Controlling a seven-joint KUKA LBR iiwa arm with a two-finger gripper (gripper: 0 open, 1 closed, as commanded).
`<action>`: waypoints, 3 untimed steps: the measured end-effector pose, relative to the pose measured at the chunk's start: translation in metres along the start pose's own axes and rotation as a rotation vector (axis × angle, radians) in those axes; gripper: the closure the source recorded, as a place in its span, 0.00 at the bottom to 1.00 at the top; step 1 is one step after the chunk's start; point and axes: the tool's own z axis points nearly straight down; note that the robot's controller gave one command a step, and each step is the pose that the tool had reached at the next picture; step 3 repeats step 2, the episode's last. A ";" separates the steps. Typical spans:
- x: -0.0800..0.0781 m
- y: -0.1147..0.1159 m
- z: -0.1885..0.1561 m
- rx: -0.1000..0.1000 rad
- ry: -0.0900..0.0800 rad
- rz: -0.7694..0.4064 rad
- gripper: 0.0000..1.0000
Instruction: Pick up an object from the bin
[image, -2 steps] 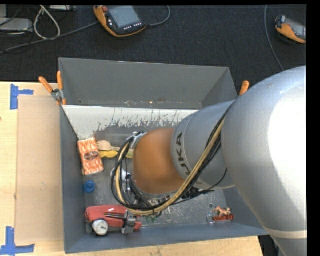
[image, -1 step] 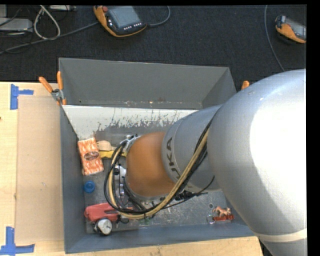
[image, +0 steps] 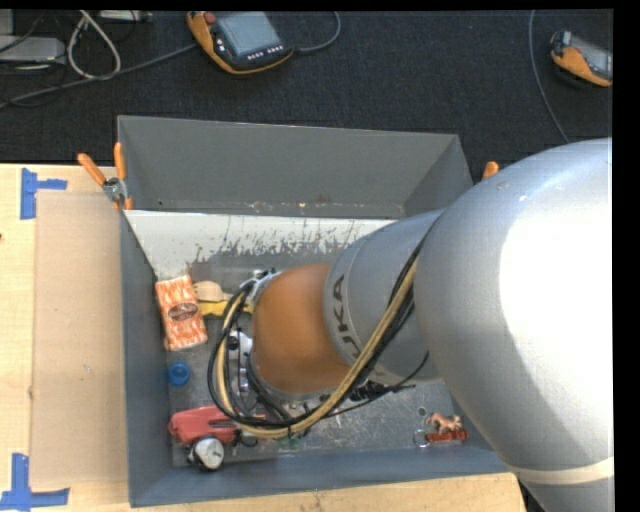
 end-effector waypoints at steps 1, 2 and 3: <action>-0.003 -0.002 -0.055 0.003 0.008 0.003 1.00; 0.003 -0.004 -0.129 0.002 0.006 -0.001 1.00; 0.003 -0.004 -0.129 0.002 0.006 -0.001 1.00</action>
Offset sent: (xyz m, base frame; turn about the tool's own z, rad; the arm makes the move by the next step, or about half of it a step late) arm -0.0045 -0.0041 0.1270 -0.0035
